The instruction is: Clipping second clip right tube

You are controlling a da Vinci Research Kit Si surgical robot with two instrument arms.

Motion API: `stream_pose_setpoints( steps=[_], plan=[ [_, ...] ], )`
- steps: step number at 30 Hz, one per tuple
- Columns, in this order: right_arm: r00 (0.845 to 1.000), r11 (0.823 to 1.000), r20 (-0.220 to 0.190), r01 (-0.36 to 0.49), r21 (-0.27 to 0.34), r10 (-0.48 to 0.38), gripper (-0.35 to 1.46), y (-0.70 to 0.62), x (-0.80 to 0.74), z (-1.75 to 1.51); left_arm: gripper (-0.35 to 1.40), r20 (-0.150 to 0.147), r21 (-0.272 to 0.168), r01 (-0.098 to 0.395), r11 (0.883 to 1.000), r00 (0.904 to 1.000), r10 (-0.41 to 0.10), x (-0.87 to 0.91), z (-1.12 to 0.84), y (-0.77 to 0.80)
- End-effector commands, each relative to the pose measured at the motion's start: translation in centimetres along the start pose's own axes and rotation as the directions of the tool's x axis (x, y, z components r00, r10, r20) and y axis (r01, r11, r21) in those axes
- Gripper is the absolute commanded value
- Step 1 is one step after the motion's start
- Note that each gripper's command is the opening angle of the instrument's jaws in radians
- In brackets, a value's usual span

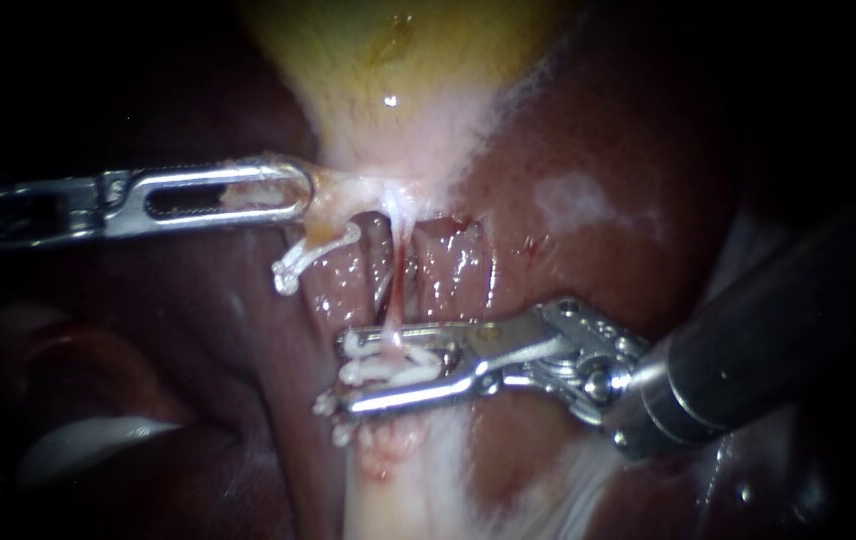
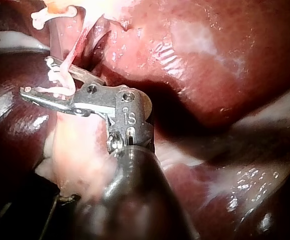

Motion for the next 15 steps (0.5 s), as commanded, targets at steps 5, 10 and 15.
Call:
stream_pose_setpoints(
  steps=[5,10,15],
  plan=[
    [1.0,1.0,-0.006,-0.002,-0.018,0.002,0.27,0.04,0.0,-0.03,-0.35,0.0,0.0,0.0,1.0,1.0,0.0,0.01,0.0,0.01],
    [0.998,0.997,-0.009,-0.055,-0.056,0.054,-0.35,0.06,0.0,-0.12,-0.35,0.0,0.0,-0.001,1.0,1.0,0.001,0.01,0.01,0.02],
    [0.996,0.991,0.061,-0.057,-0.118,0.065,-0.35,0.05,-0.02,-0.18,-0.35,0.0,0.0,-0.001,1.0,1.0,0.001,0.01,0.01,0.03]
  ],
)
